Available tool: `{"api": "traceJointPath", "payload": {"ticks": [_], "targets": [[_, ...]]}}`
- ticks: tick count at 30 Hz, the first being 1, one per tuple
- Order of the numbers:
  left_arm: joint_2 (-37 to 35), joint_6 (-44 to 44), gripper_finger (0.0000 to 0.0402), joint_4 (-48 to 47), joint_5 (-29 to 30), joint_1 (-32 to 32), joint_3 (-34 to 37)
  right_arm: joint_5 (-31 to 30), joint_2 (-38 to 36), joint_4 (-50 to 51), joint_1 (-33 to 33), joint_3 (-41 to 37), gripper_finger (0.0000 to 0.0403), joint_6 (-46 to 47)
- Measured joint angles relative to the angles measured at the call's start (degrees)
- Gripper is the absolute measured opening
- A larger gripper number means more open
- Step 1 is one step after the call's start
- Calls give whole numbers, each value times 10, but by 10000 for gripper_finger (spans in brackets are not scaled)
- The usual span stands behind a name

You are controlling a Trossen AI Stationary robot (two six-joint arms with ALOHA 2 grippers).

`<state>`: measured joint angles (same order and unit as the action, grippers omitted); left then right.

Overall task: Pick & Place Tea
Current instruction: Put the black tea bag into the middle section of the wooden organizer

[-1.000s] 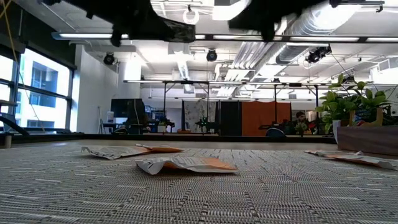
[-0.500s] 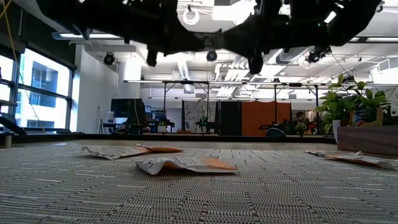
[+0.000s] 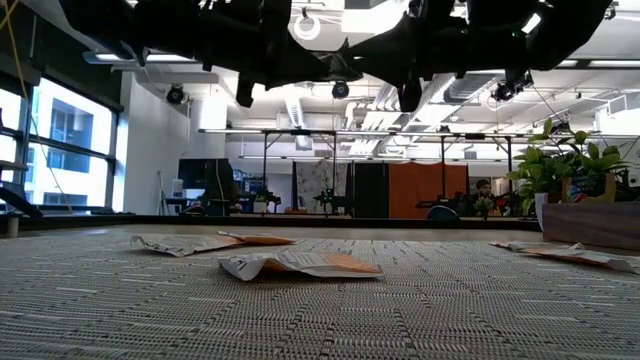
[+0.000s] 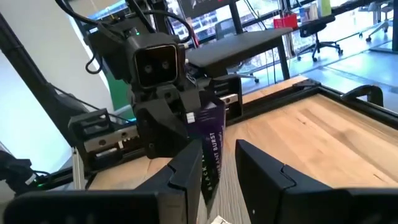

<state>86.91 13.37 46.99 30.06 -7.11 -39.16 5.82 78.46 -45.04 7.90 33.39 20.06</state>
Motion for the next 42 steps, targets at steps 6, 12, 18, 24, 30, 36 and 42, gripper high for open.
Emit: {"api": "traceJointPath", "payload": {"ticks": [6,12,18,24,30,36,42], "targets": [[0,4,7,0,19,0,0,-1,0,-20,0,0,94,-26],[0,5,7,15,21,0,0,-23,0,-25,0,0,94,-38],[0,-2,7,29,16,0,-8,-25,0,-2,0,0,94,-34],[0,-15,7,-1,15,0,-32,-10,0,2,0,0,61,-38],[0,-11,9,-53,16,0,-46,-24,0,7,-9,0,11,-70],[0,-9,23,-77,11,0,-46,-33,0,50,-19,0,4,-69],[0,-11,48,-90,13,0,-46,-71,0,84,-40,0,3,-60]]}}
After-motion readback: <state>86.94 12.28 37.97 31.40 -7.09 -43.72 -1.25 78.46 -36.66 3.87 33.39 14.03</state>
